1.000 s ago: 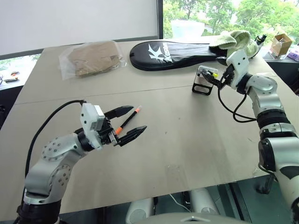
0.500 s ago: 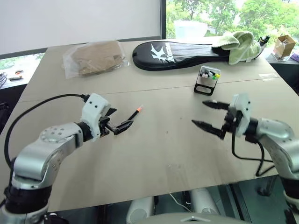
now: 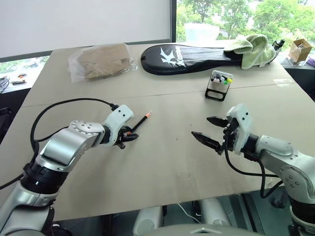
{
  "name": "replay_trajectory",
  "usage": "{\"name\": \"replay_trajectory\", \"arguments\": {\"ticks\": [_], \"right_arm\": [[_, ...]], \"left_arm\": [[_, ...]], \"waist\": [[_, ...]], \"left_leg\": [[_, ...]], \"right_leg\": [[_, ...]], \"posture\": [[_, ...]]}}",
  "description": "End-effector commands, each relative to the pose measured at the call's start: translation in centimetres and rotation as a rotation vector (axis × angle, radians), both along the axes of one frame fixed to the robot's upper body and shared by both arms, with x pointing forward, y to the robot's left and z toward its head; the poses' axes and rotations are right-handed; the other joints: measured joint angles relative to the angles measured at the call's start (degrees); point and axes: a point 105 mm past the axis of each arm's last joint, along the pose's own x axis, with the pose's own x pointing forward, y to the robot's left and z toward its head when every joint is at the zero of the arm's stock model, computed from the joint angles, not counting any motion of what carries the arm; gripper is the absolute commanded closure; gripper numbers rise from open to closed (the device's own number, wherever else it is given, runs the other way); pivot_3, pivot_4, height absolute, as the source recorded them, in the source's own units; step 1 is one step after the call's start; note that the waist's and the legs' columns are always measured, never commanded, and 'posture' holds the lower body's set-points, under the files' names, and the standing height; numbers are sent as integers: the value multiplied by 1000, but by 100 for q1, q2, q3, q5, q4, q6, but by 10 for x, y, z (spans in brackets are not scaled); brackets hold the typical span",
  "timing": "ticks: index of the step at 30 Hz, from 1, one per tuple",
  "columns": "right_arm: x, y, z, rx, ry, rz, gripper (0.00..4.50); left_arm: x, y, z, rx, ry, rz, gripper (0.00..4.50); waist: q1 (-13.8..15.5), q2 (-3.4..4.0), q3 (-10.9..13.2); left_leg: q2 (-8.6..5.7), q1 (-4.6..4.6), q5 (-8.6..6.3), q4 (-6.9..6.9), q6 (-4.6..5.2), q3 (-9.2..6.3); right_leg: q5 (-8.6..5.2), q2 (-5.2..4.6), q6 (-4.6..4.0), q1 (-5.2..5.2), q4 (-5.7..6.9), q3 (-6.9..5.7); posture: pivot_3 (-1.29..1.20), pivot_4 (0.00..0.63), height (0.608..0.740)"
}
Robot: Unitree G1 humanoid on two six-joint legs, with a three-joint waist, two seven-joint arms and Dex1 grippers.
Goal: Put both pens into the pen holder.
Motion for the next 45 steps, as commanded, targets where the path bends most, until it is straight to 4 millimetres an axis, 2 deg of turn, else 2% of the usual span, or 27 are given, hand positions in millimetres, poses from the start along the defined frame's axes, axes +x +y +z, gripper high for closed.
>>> {"name": "replay_trajectory", "arguments": {"ticks": [1, 2, 4, 6, 7, 10, 14, 20, 23, 24, 27, 29, 31, 34, 37, 39, 40, 45], "right_arm": [[9, 4, 6, 63, 52, -30, 0], [10, 10, 7, 86, 74, -10, 0], [10, 26, 14, 145, 113, 65, 0], [10, 40, 21, 200, 146, 144, 0], [12, 44, 24, 218, 162, 165, 0], [17, 55, 31, 254, 182, 210, 0], [14, 74, 47, 324, 196, 322, 0], [16, 87, 47, 316, 226, 361, 0], [20, 89, 47, 328, 240, 355, 776], [21, 89, 47, 331, 240, 349, 1175], [24, 86, 48, 352, 244, 326, 2519], [25, 82, 48, 357, 249, 317, 3648], [24, 79, 47, 348, 253, 317, 4414], [21, 74, 44, 330, 261, 316, 4406], [23, 66, 46, 316, 239, 289, 4406], [32, 49, 53, 302, 174, 207, 4406], [35, 36, 58, 280, 114, 155, 4406], [42, -22, 90, 124, -190, -96, 4406]], "left_arm": [[4, -7, 11, -115, -95, -60, 4199], [3, -13, 20, -169, -142, -100, 4460], [-5, -25, 39, -240, -235, -220, 4460], [-14, -31, 50, -270, -277, -298, 4460], [-18, -34, 55, -293, -292, -329, 4460], [-25, -40, 63, -322, -320, -383, 4460], [-37, -51, 68, -302, -358, -482, 4460], [-47, -64, 71, -282, -388, -574, 4460], [-48, -67, 69, -270, -397, -595, 4500], [-48, -67, 69, -270, -397, -597, 4500], [-48, -67, 68, -274, -398, -599, 4500], [-47, -66, 67, -277, -396, -598, 4500], [-46, -65, 67, -277, -397, -597, 4500], [-46, -67, 68, -299, -402, -608, 4500], [-54, -67, 71, -372, -338, -650, 4500], [-48, -66, 78, -383, -375, -621, 3600], [-44, -65, 82, -387, -398, -595, 3327], [-28, -59, 92, -416, -475, -481, 951]], "waist": [[-17, 2, -1], [-14, 1, -1], [-25, -3, 2], [-51, -8, 7], [-57, -8, 7], [-56, -6, 8], [-67, -4, 9], [-65, -3, 10], [-75, -3, 10], [-78, -3, 10], [-81, -3, 10], [-81, -3, 10], [-81, -2, 10], [-77, -2, 11], [-79, -1, 11], [-79, -1, 11], [-65, -1, 11], [-52, 2, 14]], "left_leg": [[0, 3, 0, 2, 0, 2], [0, 2, 1, 2, 1, 1], [1, -9, 1, 2, 0, -1], [1, -31, 1, 0, -1, 1], [0, -36, 1, 0, -2, 2], [-1, -36, 0, -9, -3, 3], [-4, -41, -2, -13, 0, 3], [-4, -36, -2, -11, 1, 2], [-5, -30, -2, -10, 1, 5], [-5, -29, -2, -10, 1, 6], [-4, -30, -2, -10, 1, 5], [-4, -30, -2, -10, 1, 5], [-3, -31, -2, -10, 1, 5], [-3, -32, -2, -10, 1, 6], [-3, -33, -2, -10, 2, 6], [-2, -32, -2, -10, 2, 4], [-2, -33, -2, -10, 2, 3], [-9, -44, -2, -1, 3, -1]], "right_leg": [[0, 0, 0, 1, 4, 3], [0, 0, 0, 1, 3, 3], [1, 0, -2, -7, 0, 1], [16, -1, -26, -29, -2, 3], [27, -1, -10, -35, -2, 3], [29, -4, -6, -36, -6, 2], [29, -5, -2, -38, -11, 2], [26, -1, -5, -34, -8, 1], [27, 1, -5, -33, -2, 5], [27, 2, -4, -33, -1, 5], [29, 6, -1, -33, -1, 5], [29, 6, -1, -34, -2, 4], [29, 6, -1, -34, -4, 4], [29, 5, -1, -34, -5, 5], [28, 5, -1, -33, -6, 6], [28, 6, 0, -34, -4, 5], [28, 6, 0, -33, -4, 3], [22, -2, 11, -31, -13, -3]], "posture": [[0, 150, 740], [0, 150, 740], [0, 150, 740], [0, 150, 740], [0, 150, 740], [0, 150, 740], [0, 150, 740], [0, 150, 740], [0, 150, 740], [0, 150, 740], [0, 150, 740], [0, 150, 740], [0, 150, 740], [0, 150, 740], [0, 150, 740], [0, 150, 740], [0, 150, 740], [0, 150, 740]]}}
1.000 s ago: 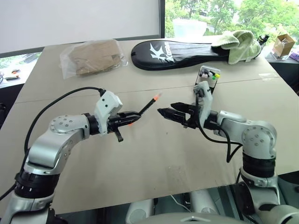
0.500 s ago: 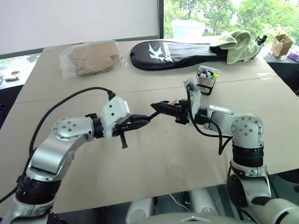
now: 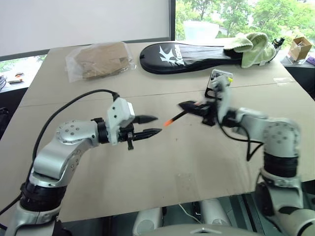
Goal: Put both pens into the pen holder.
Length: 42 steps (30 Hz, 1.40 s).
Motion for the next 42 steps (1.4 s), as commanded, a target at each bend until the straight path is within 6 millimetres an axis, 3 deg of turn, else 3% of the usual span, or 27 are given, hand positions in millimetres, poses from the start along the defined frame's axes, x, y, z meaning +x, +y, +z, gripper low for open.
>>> {"name": "replay_trajectory", "arguments": {"ticks": [1, 5, 8, 11, 18, 30, 42], "right_arm": [[-4, -29, 43, -53, -280, -161, 4406], [-3, -57, 66, -211, -486, -413, 4406], [-8, -57, 76, -218, -569, -475, 4406], [1, -53, 77, -250, -643, -569, 4406], [25, -33, 60, -275, -700, -595, 4406], [67, -33, 37, -288, -686, -651, 4406], [89, -28, 22, -342, -657, -686, 4406]], "left_arm": [[6, 3, 13, -37, -59, 53, 464], [10, -2, 12, -76, -59, 84, 339], [12, -8, 9, -98, -63, 89, 339], [19, -17, 10, -103, -101, 101, 339], [21, -25, 15, -129, -140, 112, 339], [8, -22, 16, -142, -137, 144, 339], [6, -19, 16, -134, -141, 170, 339]], "waist": [[-34, 0, 0], [-62, 0, 0], [-44, 0, 0], [-39, -2, -1], [-31, -4, -2], [-35, -3, -1], [-38, -2, -1]], "left_leg": [[0, 1, 0, 0, 0, 2], [4, 10, 0, -8, 0, 16], [6, 10, 0, -10, 0, 13], [7, 10, 0, -6, 0, 20], [3, 14, 0, -1, 0, 30], [5, 13, 0, -5, -1, 27], [3, 15, 1, -5, -2, 27]], "right_leg": [[1, 0, 0, 0, 0, 2], [1, 10, -1, -6, 6, 13], [1, 12, -2, -6, 7, 11], [2, 10, -2, -5, 7, 22], [2, 8, -6, -2, 7, 33], [3, 7, -7, -4, 5, 33], [4, 7, -8, -4, 8, 35]], "posture": [[0, 150, 740], [0, 150, 740], [0, 150, 740], [0, 150, 740], [0, 150, 740], [0, 150, 740], [0, 150, 740]]}}
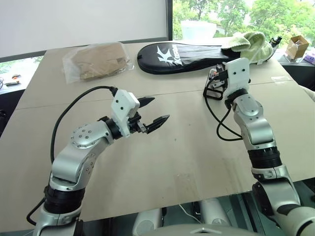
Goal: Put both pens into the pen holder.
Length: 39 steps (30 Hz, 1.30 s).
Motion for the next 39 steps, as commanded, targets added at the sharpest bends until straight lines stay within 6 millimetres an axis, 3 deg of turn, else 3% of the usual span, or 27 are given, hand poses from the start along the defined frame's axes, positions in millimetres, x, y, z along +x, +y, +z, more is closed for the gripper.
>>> {"name": "replay_trajectory", "arguments": {"ticks": [1, 6, 8, 11, 16, 22, 28, 35, 39], "right_arm": [[6, -2, 16, -6, -66, -33, 4406], [25, -2, 1, -53, -36, -67, 4406], [29, -3, -6, -73, -26, -73, 3395], [32, -5, -10, -77, -23, -75, 2219], [18, -6, 1, -23, -56, -15, 57], [-29, 3, 16, 15, -22, 213, 19], [-97, -10, -12, -37, 190, 431, 19], [-155, -69, -53, -195, 474, 428, 19], [-171, -79, -60, -215, 521, 440, 19]], "left_arm": [[-4, 0, 12, 1, -54, -1, 339], [-4, 0, 15, -9, -56, -9, 339], [-6, -1, 17, -26, -52, -26, 339], [-9, -4, 21, -53, -46, -48, 339], [-12, -7, 24, -83, -36, -61, 339], [-15, -6, 25, -160, -15, -50, 339], [-11, 19, 5, -115, 7, 77, 339], [-29, 79, -35, -69, 151, 285, 339], [-42, 106, -43, -46, 194, 365, 339]], "waist": [[-2, 0, 0], [-12, 0, 0], [-16, 0, 0], [-13, 1, 1], [-11, 2, 1], [19, 5, 3], [32, 4, 2], [14, 0, 2], [20, -9, 0]], "left_leg": [[0, 0, 0, 0, 0, 0], [-2, 1, 0, 0, -1, 0], [-2, 1, 0, -1, -1, 0], [-1, -1, 1, -2, -1, -1], [0, -2, 1, -3, -1, -1], [2, -2, -1, -4, 1, -13], [2, -1, -1, -4, 2, -17], [8, 11, -4, -2, 7, 1], [17, 20, -5, 5, 7, 4]], "right_leg": [[0, 0, 0, 0, 0, 0], [0, 1, -1, 0, 1, 0], [0, 1, -1, 0, 1, 0], [0, 0, -1, 0, -2, -1], [1, -1, 0, -1, -3, 1], [1, -3, 1, 0, 1, -8], [-4, -4, -3, 6, -3, -16], [-30, -3, 0, 13, -5, -4], [-32, 1, 4, 20, -4, -7]], "posture": [[0, 150, 740], [0, 150, 740], [0, 150, 740], [0, 150, 740], [0, 150, 740], [0, 150, 740], [0, 150, 740], [0, 150, 740], [0, 150, 740]]}}
